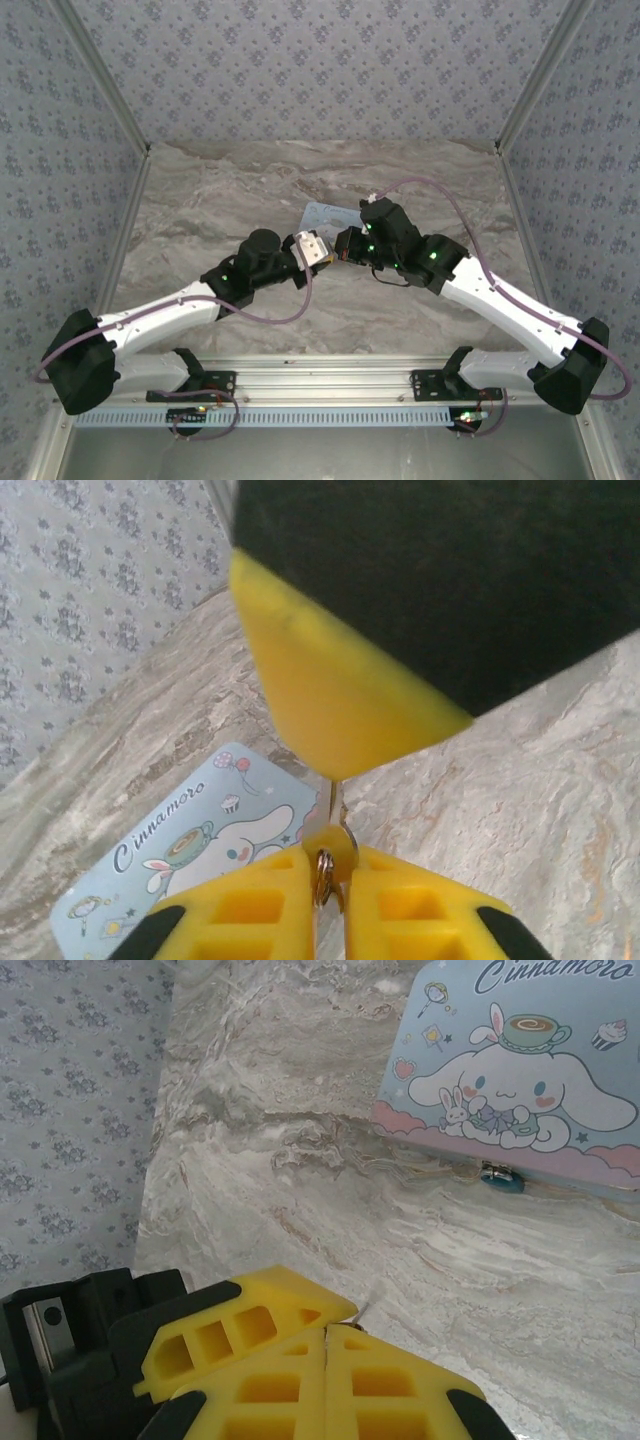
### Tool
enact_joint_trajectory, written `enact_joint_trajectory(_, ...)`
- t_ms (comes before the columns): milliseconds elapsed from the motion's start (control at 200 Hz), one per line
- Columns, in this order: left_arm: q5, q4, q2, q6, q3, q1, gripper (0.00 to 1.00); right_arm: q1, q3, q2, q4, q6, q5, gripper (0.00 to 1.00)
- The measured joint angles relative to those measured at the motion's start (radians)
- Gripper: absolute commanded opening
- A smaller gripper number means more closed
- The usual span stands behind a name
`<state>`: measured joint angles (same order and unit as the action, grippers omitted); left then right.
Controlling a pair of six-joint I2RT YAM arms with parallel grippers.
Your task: Unlock a padlock with a key
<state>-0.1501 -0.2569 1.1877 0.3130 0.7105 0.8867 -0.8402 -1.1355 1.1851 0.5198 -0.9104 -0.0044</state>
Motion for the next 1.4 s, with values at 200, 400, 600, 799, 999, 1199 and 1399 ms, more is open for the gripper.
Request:
enact_joint_trajectory(200, 0.009, 0.020, -0.015, -0.011, 0.000, 0.000, 0.00, 0.000, 0.002, 0.000, -0.005, -0.006, 0.005, 0.20)
enact_joint_trajectory(400, -0.008, 0.079, -0.035, -0.046, 0.013, 0.000, 0.00, 0.003, 0.008, -0.009, -0.023, 0.016, 0.000, 0.49)
enact_joint_trajectory(600, -0.200, 0.166, -0.036, -0.163, 0.061, -0.090, 0.00, 0.035, 0.008, -0.113, -0.043, 0.125, -0.027, 0.58)
enact_joint_trajectory(799, -0.510, 0.195, -0.035, -0.305, 0.066, -0.229, 0.00, 0.154, 0.042, -0.224, -0.143, 0.277, -0.225, 0.59)
enact_joint_trajectory(999, -0.790, 0.305, 0.004, -0.321, 0.163, -0.278, 0.00, 0.193, 0.042, -0.143, -0.188, 0.407, -0.516, 0.59)
enact_joint_trajectory(1199, -0.944, 0.388, 0.022, -0.298, 0.237, -0.278, 0.00, 0.193, 0.039, -0.049, -0.189, 0.470, -0.706, 0.56)
enact_joint_trajectory(1399, -0.994, 0.447, 0.021, -0.272, 0.257, -0.278, 0.00, 0.193, 0.039, -0.048, -0.235, 0.479, -0.801, 0.43)
